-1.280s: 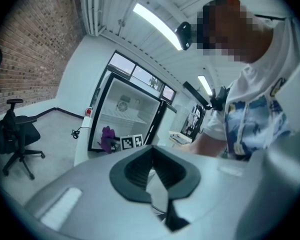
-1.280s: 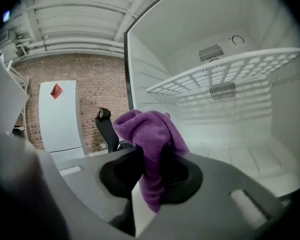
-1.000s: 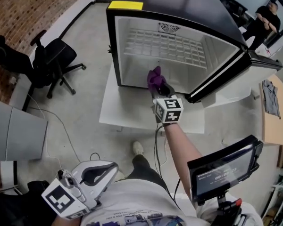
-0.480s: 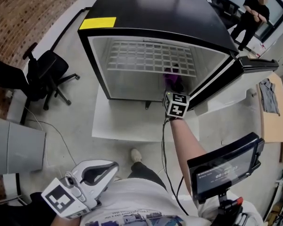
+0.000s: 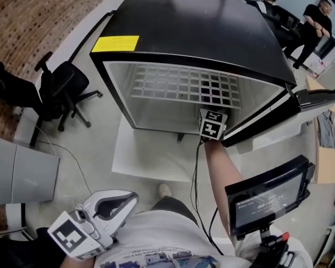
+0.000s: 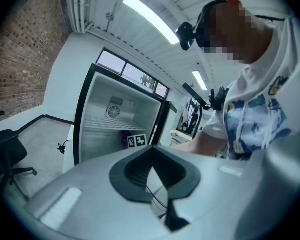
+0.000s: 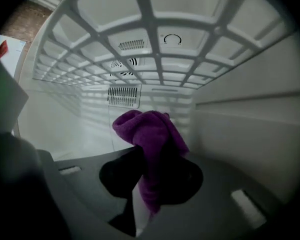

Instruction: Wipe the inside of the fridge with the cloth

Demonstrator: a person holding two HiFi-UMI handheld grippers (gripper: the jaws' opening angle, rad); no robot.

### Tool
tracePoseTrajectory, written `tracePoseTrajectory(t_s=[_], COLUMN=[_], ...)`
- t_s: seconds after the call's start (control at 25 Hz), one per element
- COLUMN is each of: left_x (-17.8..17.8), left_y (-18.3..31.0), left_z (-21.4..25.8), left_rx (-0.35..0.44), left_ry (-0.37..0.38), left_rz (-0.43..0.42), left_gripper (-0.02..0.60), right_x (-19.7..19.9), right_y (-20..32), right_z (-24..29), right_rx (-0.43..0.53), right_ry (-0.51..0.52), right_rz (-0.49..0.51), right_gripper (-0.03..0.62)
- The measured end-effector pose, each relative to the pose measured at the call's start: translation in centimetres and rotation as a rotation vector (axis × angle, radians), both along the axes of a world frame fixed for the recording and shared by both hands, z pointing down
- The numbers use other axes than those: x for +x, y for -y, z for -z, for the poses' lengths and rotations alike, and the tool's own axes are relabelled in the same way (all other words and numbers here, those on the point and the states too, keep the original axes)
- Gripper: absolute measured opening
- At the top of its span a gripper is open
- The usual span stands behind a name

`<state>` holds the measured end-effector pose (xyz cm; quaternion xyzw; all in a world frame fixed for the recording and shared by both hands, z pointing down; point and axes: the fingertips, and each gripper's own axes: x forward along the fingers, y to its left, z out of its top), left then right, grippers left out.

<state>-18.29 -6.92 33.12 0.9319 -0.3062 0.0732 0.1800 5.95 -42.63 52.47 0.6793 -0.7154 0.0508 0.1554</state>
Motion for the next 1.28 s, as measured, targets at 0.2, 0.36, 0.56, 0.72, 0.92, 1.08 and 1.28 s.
tracePoseTrajectory(t_s=[0.2,0.36,0.56,0.72,0.92,1.08,1.28], left_x=[1.0,1.3,1.2,1.4,0.3,-0.3,-1.3], left_y=[1.3,1.9,2.2,2.5,2.0,1.8,1.5], left_z=[0.0,0.1,-0.1,0.1,-0.6,-0.7,-0.6], left_rx=[-0.019,-0.048,-0.044,-0.049,-0.049,-0.050,-0.049], left_ry=[-0.014,-0.037,-0.013,-0.036,-0.006,-0.004,-0.016], left_rz=[0.020,0.050,0.050,0.072,0.089,0.112,0.143], left_gripper=[0.006,0.006,0.006,0.006,0.006,0.006,0.006], right_x=[0.2,-1.0,-3.0,-5.1,-7.9,-11.0,-14.3], right_y=[1.8,2.5,2.8,2.9,2.8,2.8,2.8], right_z=[-1.6,-3.0,-3.5,-3.3,-3.5,-3.6,-3.5], right_rx=[-0.038,-0.071,-0.092,-0.093,-0.096,-0.101,-0.103], right_ry=[-0.011,0.001,0.024,0.036,0.056,0.065,0.081], right_rz=[0.010,0.049,0.091,0.136,0.184,0.246,0.297], right_gripper=[0.078,0.078,0.078,0.078,0.078,0.078,0.078])
